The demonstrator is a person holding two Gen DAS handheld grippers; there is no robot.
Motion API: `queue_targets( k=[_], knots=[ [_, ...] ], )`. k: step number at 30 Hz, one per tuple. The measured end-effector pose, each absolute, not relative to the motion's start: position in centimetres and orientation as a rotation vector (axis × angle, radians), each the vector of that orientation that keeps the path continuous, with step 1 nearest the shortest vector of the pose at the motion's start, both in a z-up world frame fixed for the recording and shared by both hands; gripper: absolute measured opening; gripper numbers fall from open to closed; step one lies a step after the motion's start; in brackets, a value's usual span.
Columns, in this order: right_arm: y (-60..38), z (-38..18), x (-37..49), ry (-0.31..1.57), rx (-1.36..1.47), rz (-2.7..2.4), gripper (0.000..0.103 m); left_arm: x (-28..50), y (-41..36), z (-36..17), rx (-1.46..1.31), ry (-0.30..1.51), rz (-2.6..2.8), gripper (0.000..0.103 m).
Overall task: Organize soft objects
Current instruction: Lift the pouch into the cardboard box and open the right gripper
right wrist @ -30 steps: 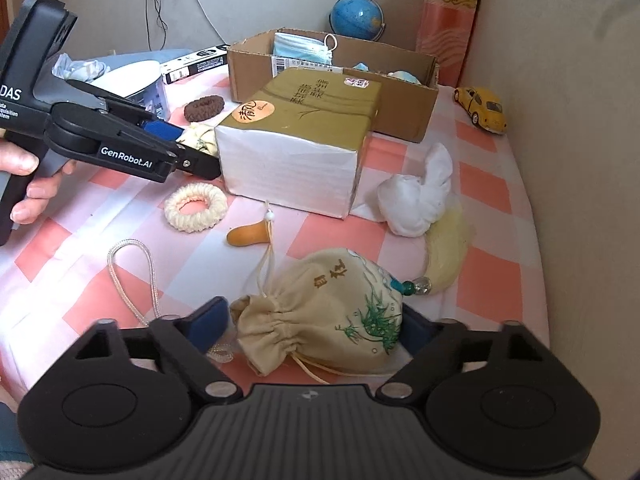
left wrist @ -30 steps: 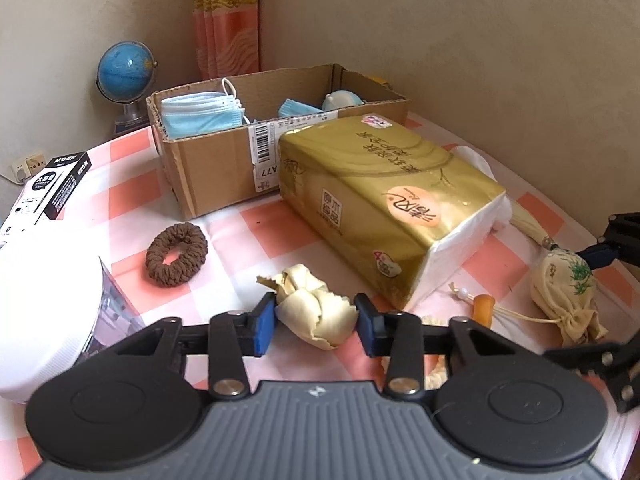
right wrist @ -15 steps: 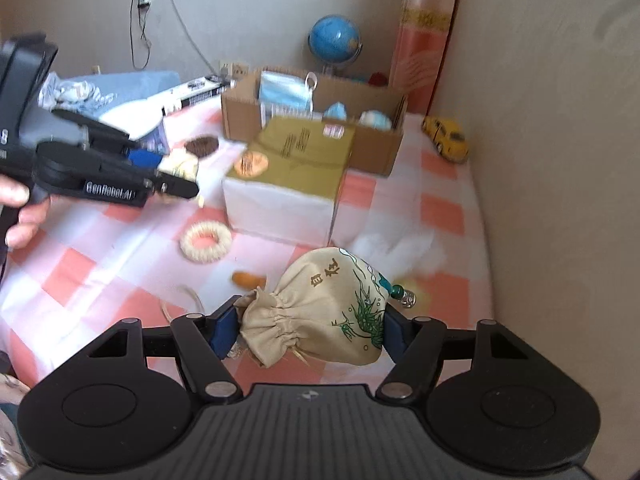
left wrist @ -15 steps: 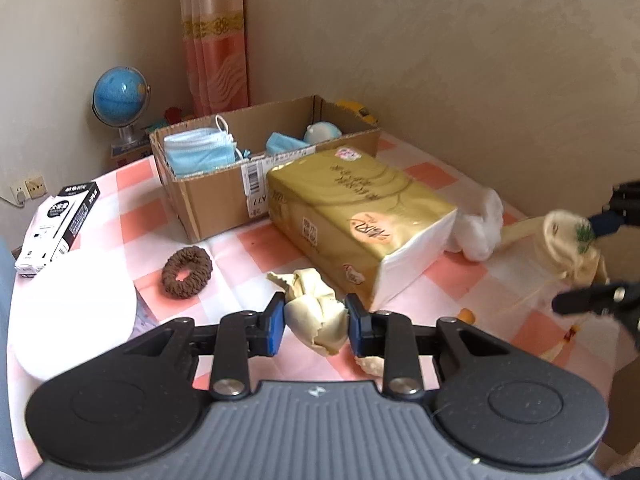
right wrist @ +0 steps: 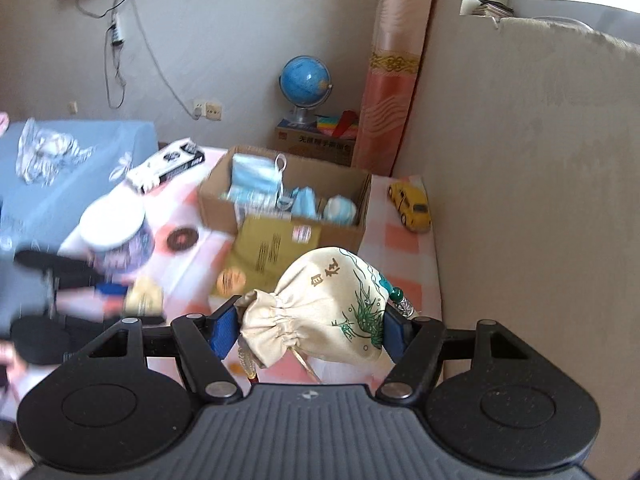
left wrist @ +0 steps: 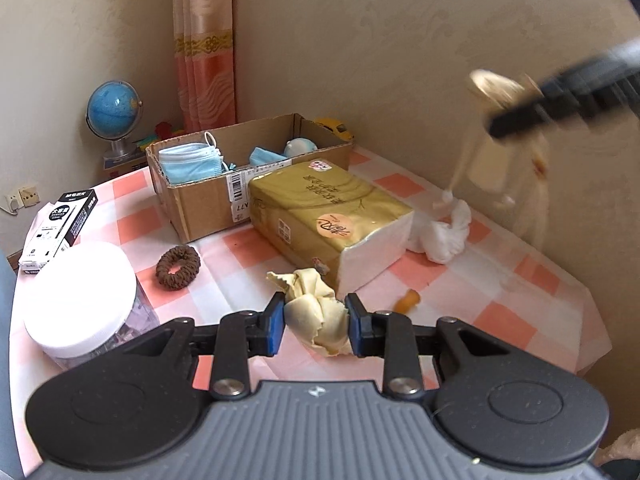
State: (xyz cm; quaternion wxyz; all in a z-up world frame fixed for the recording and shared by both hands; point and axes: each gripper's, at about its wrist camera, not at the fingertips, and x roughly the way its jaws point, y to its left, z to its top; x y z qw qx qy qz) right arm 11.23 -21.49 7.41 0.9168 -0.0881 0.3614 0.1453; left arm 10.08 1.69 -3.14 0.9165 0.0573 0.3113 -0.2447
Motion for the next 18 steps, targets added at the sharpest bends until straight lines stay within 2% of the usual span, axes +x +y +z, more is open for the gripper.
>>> queue_targets(
  k=[9, 18],
  knots=[
    [-19.1, 11.4, 16.7, 0.785, -0.103, 0.316, 0.074, 9.7, 2.0, -3.2, 0.103, 0.63, -0.515, 0.03],
    [-14.8, 13.0, 23.4, 0.81, -0.019, 0.375, 0.074, 10.0, 2.5, -3.4, 0.076, 0.63, -0.501, 0.03]
  ],
)
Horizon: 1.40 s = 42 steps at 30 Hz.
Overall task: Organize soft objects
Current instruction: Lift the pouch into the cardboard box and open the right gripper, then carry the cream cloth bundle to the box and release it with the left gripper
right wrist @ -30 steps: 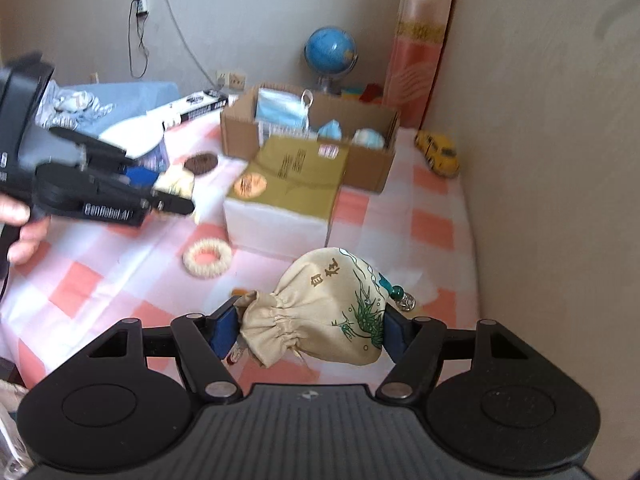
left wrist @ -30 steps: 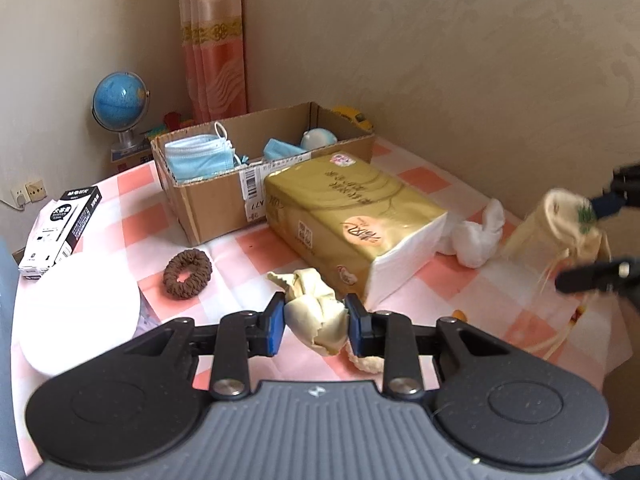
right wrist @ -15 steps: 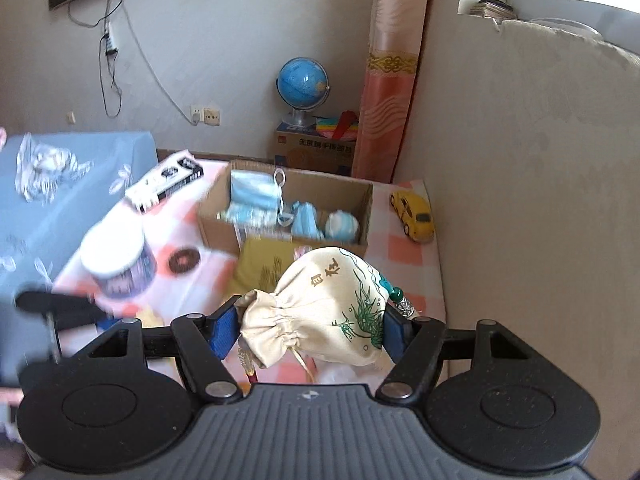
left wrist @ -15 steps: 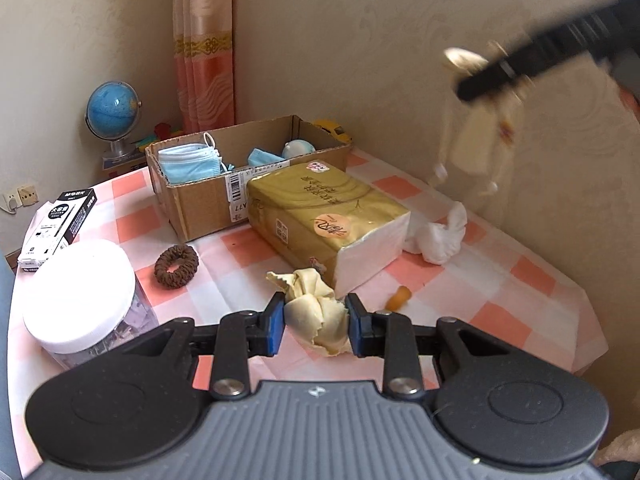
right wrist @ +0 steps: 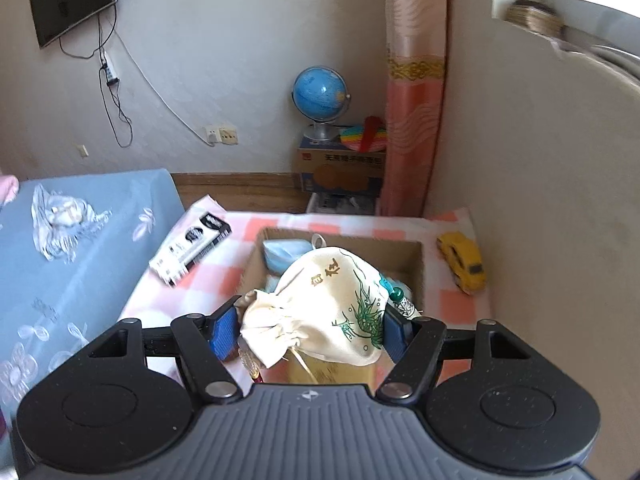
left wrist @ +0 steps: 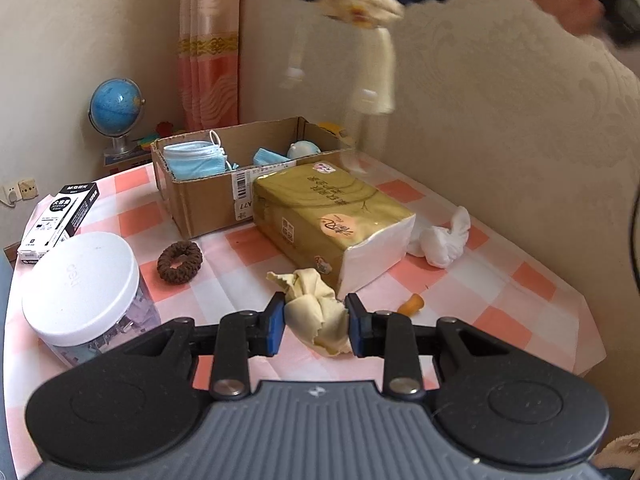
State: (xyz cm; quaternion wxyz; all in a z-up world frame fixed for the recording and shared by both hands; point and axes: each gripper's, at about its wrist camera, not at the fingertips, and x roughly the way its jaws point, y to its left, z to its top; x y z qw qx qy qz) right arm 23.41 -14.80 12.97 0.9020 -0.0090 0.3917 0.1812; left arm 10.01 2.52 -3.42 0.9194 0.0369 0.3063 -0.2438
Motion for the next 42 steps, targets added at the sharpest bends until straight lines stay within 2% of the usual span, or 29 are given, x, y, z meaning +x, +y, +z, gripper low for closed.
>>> queue_targets(
  k=[7, 16, 28, 34, 37, 39, 42],
  knots=[
    [-11.7, 11.6, 30.1, 0.875, 0.134, 0.431, 0.074, 10.8, 3.0, -3.8, 0.053, 0.644, -0.479, 0.03],
    [-11.6, 5.3, 36.6, 0.965, 0.167, 0.335, 0.074, 12.0, 3.2, -4.6, 0.042, 0.679, -0.458, 0.03],
    [-12.2, 2.4, 38.3, 0.907, -0.01, 0.101, 0.074, 13.0, 3.4, -5.2, 0.033, 0.697, -0.455, 0.03],
    [-11.9, 2.1, 37.7, 0.943, 0.001, 0.194, 0.075, 12.9, 3.0, -5.1, 0.033, 0.696, -0.468, 0.03],
    [-11.2, 2.1, 37.2, 0.998, 0.044, 0.329, 0.087, 12.9, 2.8, -5.1, 0.039, 0.696, -0.465, 0.03],
    [-11.0, 2.5, 36.7, 0.979, 0.055, 0.335, 0.102, 12.8, 2.7, -5.0, 0.04, 0.697, -0.464, 0.03],
    [-11.2, 3.1, 36.1, 0.96, 0.066, 0.353, 0.103, 12.5, 2.8, -4.9, 0.042, 0.694, -0.462, 0.03]
  ],
)
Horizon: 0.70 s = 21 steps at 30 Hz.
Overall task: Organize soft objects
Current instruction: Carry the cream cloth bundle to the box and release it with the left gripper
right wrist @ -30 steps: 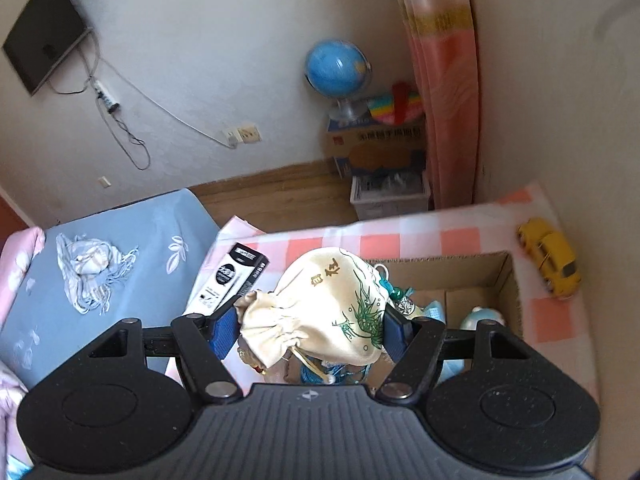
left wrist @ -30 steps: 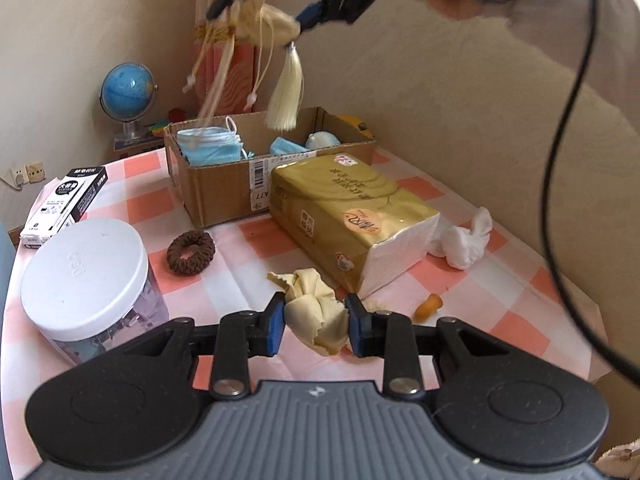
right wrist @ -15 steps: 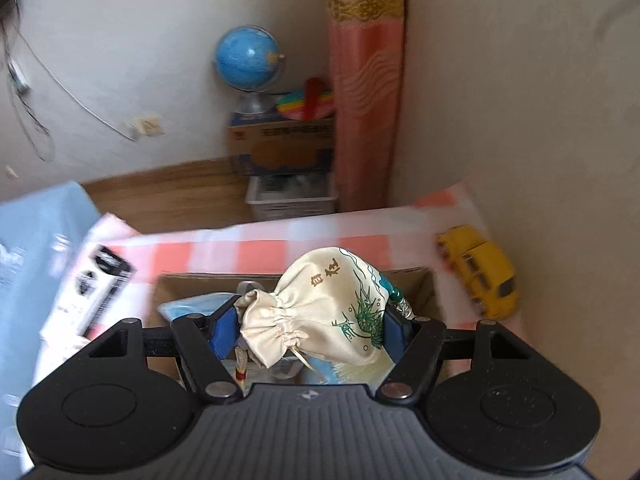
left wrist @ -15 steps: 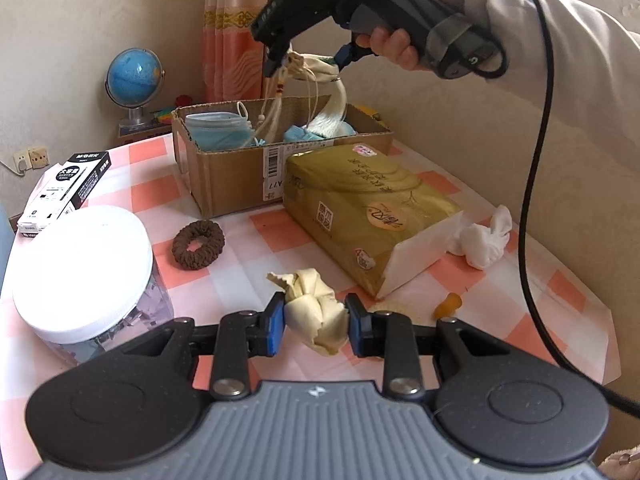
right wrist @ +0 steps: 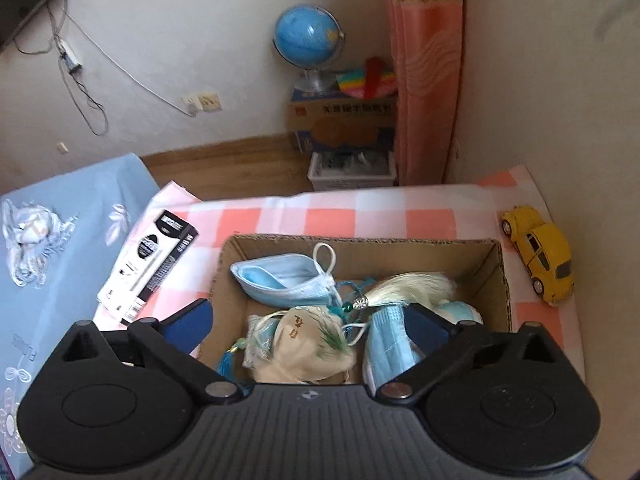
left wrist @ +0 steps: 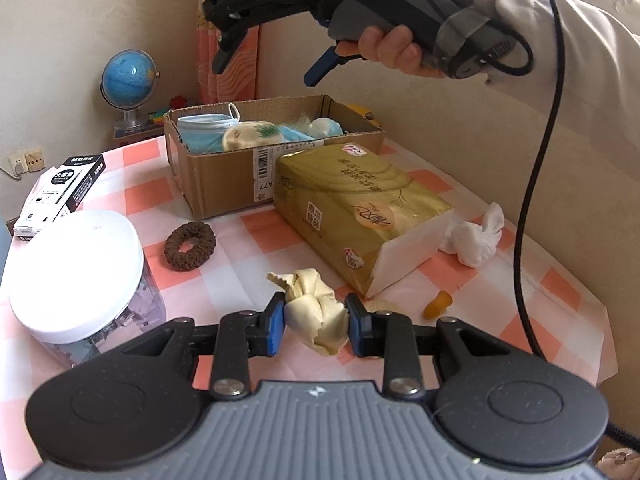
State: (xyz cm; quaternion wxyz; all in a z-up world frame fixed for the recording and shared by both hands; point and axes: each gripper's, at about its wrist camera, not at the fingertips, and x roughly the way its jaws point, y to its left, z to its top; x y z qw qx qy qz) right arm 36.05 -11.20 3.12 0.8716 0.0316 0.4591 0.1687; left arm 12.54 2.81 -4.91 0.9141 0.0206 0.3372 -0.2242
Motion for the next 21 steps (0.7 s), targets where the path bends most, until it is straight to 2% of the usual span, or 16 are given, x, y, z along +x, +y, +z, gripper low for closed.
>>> queue_targets(
  k=[8, 21],
  knots=[
    [-13.3, 4.1, 32.2, 0.901, 0.041, 0.346, 0.103, 12.7, 2.9, -4.4, 0.051, 0.7, -0.469, 0.03],
    [-18.6, 2.6, 20.4, 0.713, -0.026, 0.309, 0.103, 14.8, 3.1, -1.7, 0.097, 0.701, -0.467, 0.03]
  ],
)
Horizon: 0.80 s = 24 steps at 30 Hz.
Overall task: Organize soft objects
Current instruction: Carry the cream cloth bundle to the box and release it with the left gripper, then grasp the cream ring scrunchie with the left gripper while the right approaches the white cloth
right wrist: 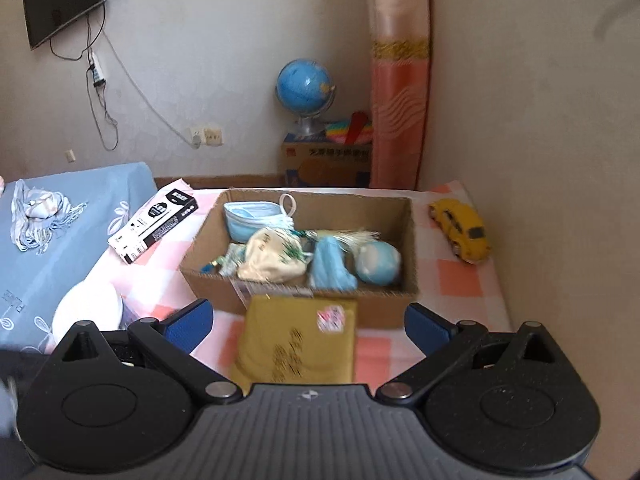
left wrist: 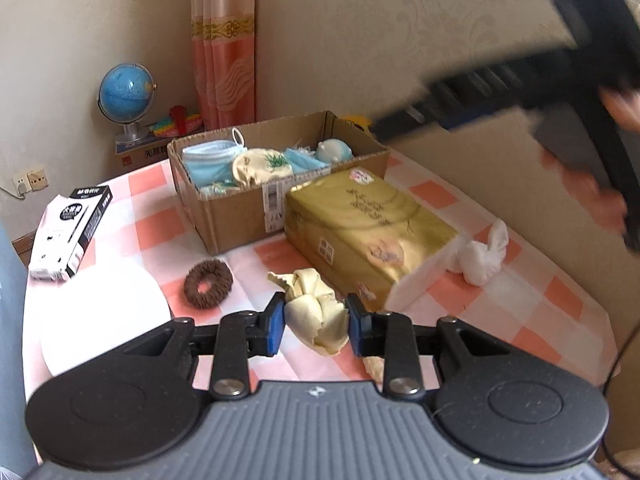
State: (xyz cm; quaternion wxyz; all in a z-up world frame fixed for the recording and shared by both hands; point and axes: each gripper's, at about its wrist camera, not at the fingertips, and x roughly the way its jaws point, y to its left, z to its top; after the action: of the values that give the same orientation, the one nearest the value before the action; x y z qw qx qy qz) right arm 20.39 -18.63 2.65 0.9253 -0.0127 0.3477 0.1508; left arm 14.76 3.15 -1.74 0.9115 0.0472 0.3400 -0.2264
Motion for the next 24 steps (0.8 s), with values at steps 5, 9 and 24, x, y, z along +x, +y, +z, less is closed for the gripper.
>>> queue_targets(
  k=[5, 9, 24],
  knots=[
    [-20.8, 0.9, 17.1, 0.692, 0.006, 0.276, 0.103, 16.4, 2.8, 0.0, 0.124, 0.686, -0.457, 0.03],
    [-21.9, -0.4, 14.9, 0.681, 0.024, 0.242, 0.103, 18.9, 2.5, 1.3, 0.127, 0.668, -0.446, 0.03],
    [-23.3, -2.8, 10.3, 0.666, -0.044, 0.14, 0.103, 29.3, 1.4, 2.1, 0.146, 0.642, -0.267, 0.092]
  ],
)
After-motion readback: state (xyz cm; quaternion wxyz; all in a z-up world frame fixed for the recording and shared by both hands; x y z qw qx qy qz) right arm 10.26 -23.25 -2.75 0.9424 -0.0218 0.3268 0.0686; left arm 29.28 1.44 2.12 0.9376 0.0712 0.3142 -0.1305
